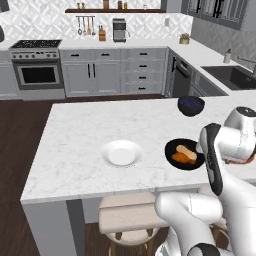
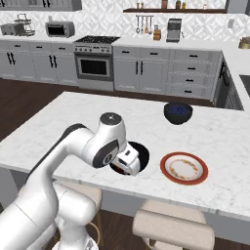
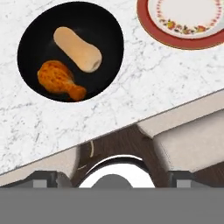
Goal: Pick the chicken drumstick and squash from their plates and place them in the bowl. Then put the bowl in the fridge.
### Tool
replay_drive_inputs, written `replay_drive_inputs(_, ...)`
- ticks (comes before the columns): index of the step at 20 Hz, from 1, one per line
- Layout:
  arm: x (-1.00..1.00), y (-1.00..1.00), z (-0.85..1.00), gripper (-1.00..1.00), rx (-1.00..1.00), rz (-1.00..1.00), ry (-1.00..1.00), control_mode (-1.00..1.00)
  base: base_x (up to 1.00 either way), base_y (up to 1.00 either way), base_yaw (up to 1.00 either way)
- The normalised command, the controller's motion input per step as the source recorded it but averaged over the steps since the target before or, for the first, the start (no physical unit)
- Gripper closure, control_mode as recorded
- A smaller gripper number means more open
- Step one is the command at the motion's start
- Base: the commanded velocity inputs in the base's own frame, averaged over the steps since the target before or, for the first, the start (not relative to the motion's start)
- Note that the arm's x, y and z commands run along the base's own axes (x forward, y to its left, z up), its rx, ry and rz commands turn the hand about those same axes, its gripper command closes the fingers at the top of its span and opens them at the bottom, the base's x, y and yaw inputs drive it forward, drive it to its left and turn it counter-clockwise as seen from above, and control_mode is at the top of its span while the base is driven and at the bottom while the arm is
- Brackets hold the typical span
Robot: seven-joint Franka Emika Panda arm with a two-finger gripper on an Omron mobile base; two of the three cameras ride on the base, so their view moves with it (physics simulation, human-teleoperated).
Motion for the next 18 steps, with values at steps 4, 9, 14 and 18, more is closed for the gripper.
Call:
replay_drive_inputs(4,-0.22,-0.33,0.00,-1.00,0.34,-0.38,0.00,-1.00,0.00,0.00,0.00)
replay_drive_inputs(9,0.33,-0.20,-0.04,-1.00,0.18,-0.10,0.01,-1.00,0.00,0.00,0.00)
replay_drive_inputs(14,0.62,0.00,-0.23,-1.00,0.00,0.00,0.02,-1.00,0.00,0.00,0.00)
replay_drive_inputs(18,0.37,0.00,-0.35,-1.00,0.00,0.00,0.00,-1.00,0.00,0.00,0.00)
